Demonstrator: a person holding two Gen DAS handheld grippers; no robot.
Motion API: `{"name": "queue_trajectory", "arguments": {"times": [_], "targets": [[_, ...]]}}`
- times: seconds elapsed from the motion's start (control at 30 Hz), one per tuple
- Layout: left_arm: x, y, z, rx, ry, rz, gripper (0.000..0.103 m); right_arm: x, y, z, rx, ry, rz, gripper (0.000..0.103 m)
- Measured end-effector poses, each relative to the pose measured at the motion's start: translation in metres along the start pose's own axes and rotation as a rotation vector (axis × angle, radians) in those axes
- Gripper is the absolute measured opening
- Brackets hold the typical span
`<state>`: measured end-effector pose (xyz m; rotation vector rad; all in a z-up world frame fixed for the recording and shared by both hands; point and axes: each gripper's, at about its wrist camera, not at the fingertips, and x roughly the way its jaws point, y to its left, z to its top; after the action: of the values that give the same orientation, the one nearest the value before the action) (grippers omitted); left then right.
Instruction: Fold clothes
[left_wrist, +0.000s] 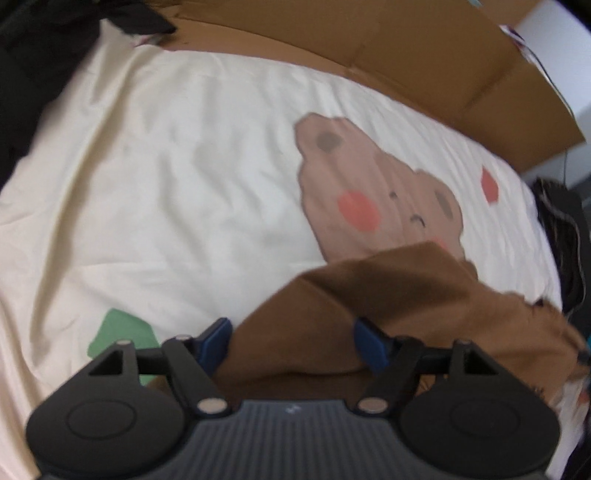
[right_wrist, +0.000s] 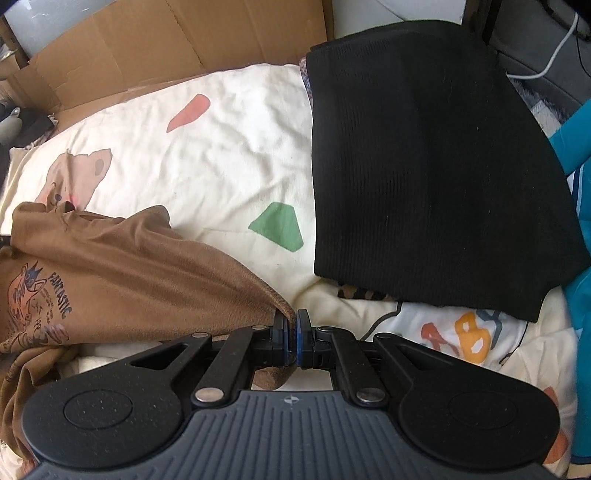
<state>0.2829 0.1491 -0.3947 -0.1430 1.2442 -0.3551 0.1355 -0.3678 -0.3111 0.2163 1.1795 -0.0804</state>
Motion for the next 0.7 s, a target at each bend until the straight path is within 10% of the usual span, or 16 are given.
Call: {"name": "queue_trajectory", "arguments": {"times": [0.1,0.7], "targets": [[-0.004,0.002,0.001,0.0,0.012,0.043,0.009,0.001,-0.001,-0.004,0.017,-0.002,0.011,0.002],[-0.195,-0.023,0.083,0.06,-0.348,0.084,0.007,-0.054,0.021,0.065,0.043,-0.26,0.161,0.002]]}}
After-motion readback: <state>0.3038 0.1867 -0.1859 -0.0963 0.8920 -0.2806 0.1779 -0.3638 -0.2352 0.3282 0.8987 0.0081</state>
